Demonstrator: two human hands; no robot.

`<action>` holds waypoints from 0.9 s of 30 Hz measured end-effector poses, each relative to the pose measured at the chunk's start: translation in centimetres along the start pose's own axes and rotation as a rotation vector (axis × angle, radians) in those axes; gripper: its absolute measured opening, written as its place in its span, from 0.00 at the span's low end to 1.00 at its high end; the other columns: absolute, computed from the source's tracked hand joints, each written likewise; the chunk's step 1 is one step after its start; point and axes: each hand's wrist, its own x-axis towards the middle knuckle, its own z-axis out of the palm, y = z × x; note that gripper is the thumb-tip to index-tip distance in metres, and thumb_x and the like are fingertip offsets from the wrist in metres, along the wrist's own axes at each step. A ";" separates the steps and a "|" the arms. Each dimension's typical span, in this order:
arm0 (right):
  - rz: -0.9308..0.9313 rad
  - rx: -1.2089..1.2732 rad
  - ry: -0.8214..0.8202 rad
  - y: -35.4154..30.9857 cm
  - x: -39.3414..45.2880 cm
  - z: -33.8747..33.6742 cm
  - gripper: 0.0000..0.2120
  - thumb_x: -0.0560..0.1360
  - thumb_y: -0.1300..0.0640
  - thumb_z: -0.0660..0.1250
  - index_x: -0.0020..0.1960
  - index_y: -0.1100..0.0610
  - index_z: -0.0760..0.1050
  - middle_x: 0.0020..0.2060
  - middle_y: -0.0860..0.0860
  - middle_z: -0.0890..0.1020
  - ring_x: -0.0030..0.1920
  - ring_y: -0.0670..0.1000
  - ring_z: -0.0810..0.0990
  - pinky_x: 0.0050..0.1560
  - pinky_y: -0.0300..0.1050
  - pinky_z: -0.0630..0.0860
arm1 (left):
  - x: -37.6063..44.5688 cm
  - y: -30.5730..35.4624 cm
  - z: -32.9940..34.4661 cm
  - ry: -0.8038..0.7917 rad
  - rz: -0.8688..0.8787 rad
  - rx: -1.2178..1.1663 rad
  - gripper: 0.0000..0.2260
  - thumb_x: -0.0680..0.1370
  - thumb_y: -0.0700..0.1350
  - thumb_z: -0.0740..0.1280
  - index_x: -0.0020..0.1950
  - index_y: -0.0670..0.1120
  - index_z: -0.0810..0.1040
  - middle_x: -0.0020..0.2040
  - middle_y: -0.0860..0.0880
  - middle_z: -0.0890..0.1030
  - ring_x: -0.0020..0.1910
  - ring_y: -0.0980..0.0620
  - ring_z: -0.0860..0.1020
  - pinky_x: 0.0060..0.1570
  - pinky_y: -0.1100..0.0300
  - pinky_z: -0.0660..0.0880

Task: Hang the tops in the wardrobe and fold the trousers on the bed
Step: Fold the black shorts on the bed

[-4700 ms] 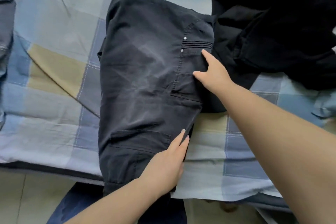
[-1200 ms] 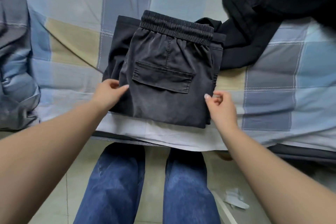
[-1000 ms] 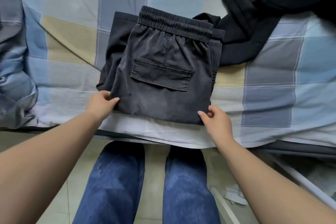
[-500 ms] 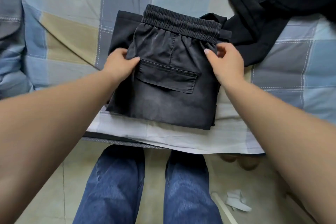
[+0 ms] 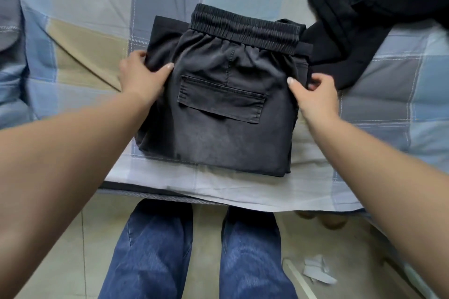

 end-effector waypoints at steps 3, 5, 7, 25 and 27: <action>0.154 0.227 -0.231 3.3 -2.0 0.4 0.31 0.70 0.45 0.72 0.67 0.57 0.67 0.58 0.51 0.79 0.55 0.47 0.78 0.54 0.42 0.74 | -0.8 -2.7 -0.6 -0.091 -0.103 -0.117 0.38 0.67 0.62 0.73 0.71 0.45 0.68 0.66 0.44 0.73 0.64 0.47 0.73 0.67 0.51 0.69; 0.176 0.283 -0.336 4.7 -2.6 0.8 0.23 0.71 0.47 0.72 0.61 0.57 0.74 0.55 0.50 0.82 0.55 0.48 0.81 0.52 0.43 0.76 | -0.9 -3.3 -0.9 -0.196 -0.093 -0.214 0.32 0.67 0.61 0.74 0.64 0.46 0.74 0.60 0.47 0.79 0.58 0.50 0.78 0.63 0.50 0.74; 0.183 0.338 -0.386 5.0 -2.6 0.9 0.15 0.72 0.48 0.72 0.55 0.55 0.78 0.51 0.49 0.84 0.52 0.47 0.82 0.50 0.41 0.77 | -0.9 -3.2 -1.4 -0.329 -0.026 -0.216 0.18 0.69 0.60 0.73 0.52 0.50 0.80 0.52 0.50 0.84 0.50 0.54 0.82 0.57 0.52 0.77; 0.053 0.541 -0.477 0.3 -10.3 -6.0 0.09 0.76 0.56 0.67 0.56 0.49 0.77 0.52 0.48 0.84 0.50 0.47 0.83 0.43 0.40 0.79 | -6.5 2.9 -8.4 -0.830 0.076 -0.327 0.20 0.67 0.47 0.75 0.58 0.49 0.79 0.52 0.53 0.85 0.51 0.54 0.83 0.51 0.58 0.76; 0.008 0.552 -0.455 -0.6 -13.6 -8.0 0.08 0.77 0.57 0.66 0.55 0.49 0.77 0.51 0.48 0.84 0.50 0.47 0.83 0.44 0.41 0.80 | -7.8 3.6 -11.4 -0.893 0.137 -0.309 0.23 0.66 0.48 0.75 0.60 0.48 0.79 0.55 0.50 0.84 0.53 0.53 0.82 0.51 0.59 0.78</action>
